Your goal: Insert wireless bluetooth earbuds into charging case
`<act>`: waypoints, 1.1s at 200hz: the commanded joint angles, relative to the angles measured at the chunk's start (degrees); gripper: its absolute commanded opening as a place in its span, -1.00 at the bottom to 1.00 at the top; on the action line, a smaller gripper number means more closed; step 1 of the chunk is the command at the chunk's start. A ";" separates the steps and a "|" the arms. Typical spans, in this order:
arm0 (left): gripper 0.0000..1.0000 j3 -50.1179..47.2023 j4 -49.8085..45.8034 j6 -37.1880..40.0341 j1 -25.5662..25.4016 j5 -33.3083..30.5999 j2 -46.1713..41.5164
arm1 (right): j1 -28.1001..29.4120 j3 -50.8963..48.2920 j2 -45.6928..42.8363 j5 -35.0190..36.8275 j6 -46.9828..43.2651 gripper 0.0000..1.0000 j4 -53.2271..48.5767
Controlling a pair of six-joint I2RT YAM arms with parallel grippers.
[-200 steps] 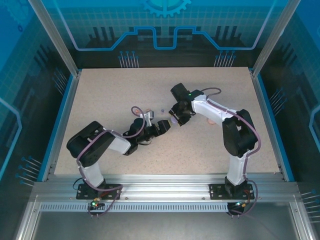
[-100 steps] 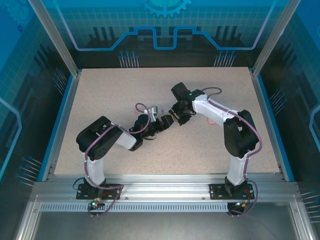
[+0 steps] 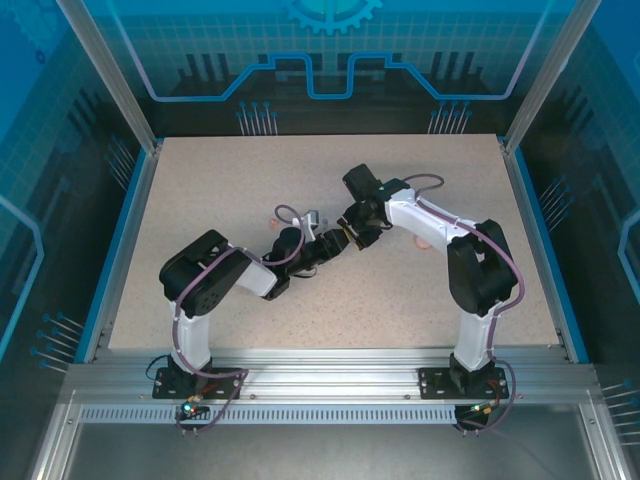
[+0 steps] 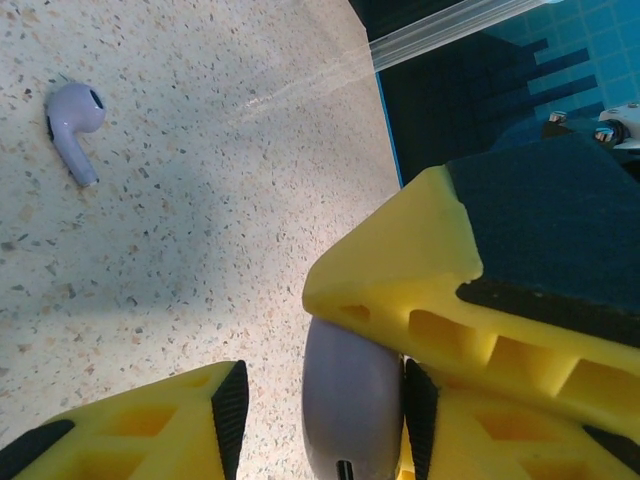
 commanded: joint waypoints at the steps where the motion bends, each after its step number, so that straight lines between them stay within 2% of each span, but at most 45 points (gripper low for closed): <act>1: -0.09 1.84 1.08 -0.22 -0.42 -0.14 1.38 | -0.20 0.35 -1.88 -1.36 -0.73 -0.09 -0.42; 20: -0.11 2.44 1.10 -0.29 -0.43 0.09 1.81 | -0.14 0.31 -1.72 -1.58 -0.75 -0.09 -0.40; 65: -0.35 2.51 0.89 -0.33 -0.55 -0.23 2.01 | -0.26 0.05 -1.89 -1.50 -0.70 -0.10 -0.08; 94: -0.70 2.61 0.76 -0.43 -0.56 -0.11 1.97 | -0.38 -0.05 -1.92 -1.82 -0.66 -0.08 0.28; 103: -0.80 2.52 0.75 -0.45 -0.59 -0.02 1.84 | -0.63 0.08 -2.08 -2.08 -0.83 -0.01 0.62; 122: -1.00 2.15 0.48 -0.45 -0.61 0.21 1.15 | -2.05 1.17 -2.33 -3.15 -2.47 0.36 1.69; 140: -1.00 1.39 -0.86 0.36 -0.54 0.45 -0.74 | -4.47 3.14 -3.31 -4.33 -5.85 0.55 1.66; 178: -1.00 0.06 -6.79 4.61 -0.42 3.21 -7.39 | -9.43 3.10 -9.59 -3.95 -16.29 0.62 0.89; 197: -1.00 -0.08 -11.92 8.38 0.32 6.11 -11.68 | -11.12 -1.22 -13.28 -4.80 -23.83 0.63 3.92; 220: -1.00 0.50 -17.70 12.12 2.08 11.91 -16.18 | -12.12 -10.32 -19.41 -6.47 -33.70 0.63 12.79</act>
